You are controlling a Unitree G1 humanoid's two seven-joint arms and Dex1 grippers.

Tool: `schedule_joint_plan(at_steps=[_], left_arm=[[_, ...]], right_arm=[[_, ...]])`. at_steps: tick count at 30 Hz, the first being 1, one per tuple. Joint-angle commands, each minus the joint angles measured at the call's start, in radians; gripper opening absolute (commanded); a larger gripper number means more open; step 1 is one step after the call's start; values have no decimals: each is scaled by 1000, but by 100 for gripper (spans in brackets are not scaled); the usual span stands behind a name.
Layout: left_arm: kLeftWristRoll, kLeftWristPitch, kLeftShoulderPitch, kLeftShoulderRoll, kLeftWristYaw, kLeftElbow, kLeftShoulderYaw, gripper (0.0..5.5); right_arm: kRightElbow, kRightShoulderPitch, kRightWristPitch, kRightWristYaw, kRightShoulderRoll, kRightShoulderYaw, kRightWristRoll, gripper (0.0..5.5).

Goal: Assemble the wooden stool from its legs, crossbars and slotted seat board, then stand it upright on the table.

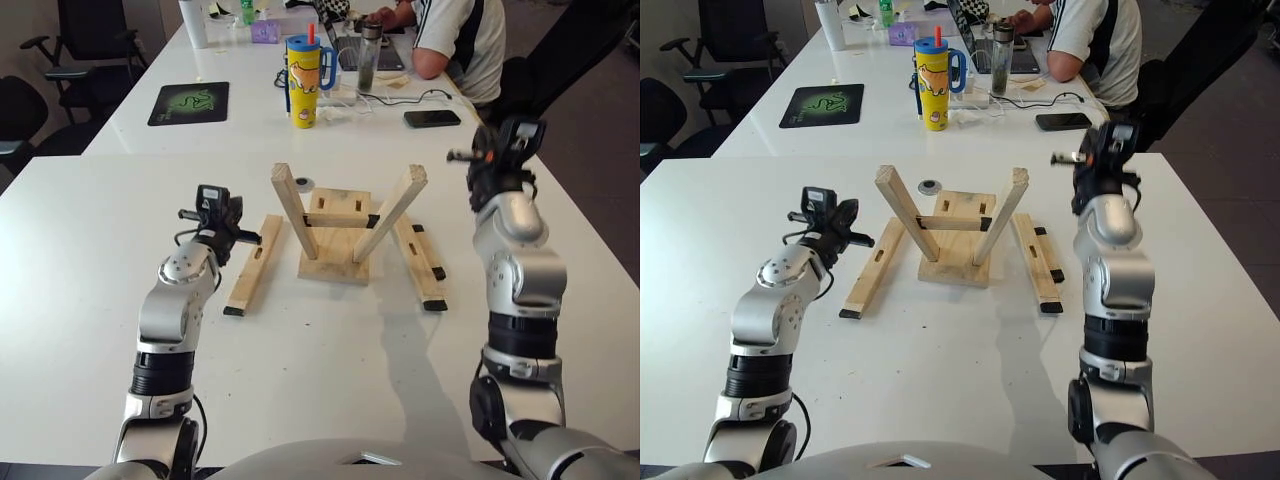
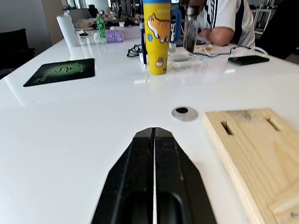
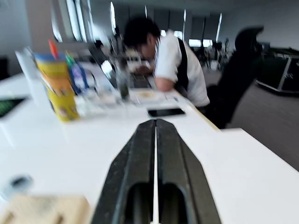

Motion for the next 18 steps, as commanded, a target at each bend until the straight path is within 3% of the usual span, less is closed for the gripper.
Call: schedule_joint_plan(at_steps=[1,5,8,12,18], left_arm=[[-15,0,-55,-14,6,-27,20,0],[-18,10,-53,-25,11,-43,23,0],[-30,24,-78,-31,15,-64,38,0],[-39,51,-153,-13,21,-72,65,0],[-106,87,-332,-8,8,-51,110,0]], right_arm=[[-161,-360,-43,28,48,-49,194,1],[-159,-329,94,47,43,-12,261,1],[-69,-89,249,57,45,82,245,1],[-18,169,295,98,31,240,171,1],[7,139,214,94,100,221,151,1]])
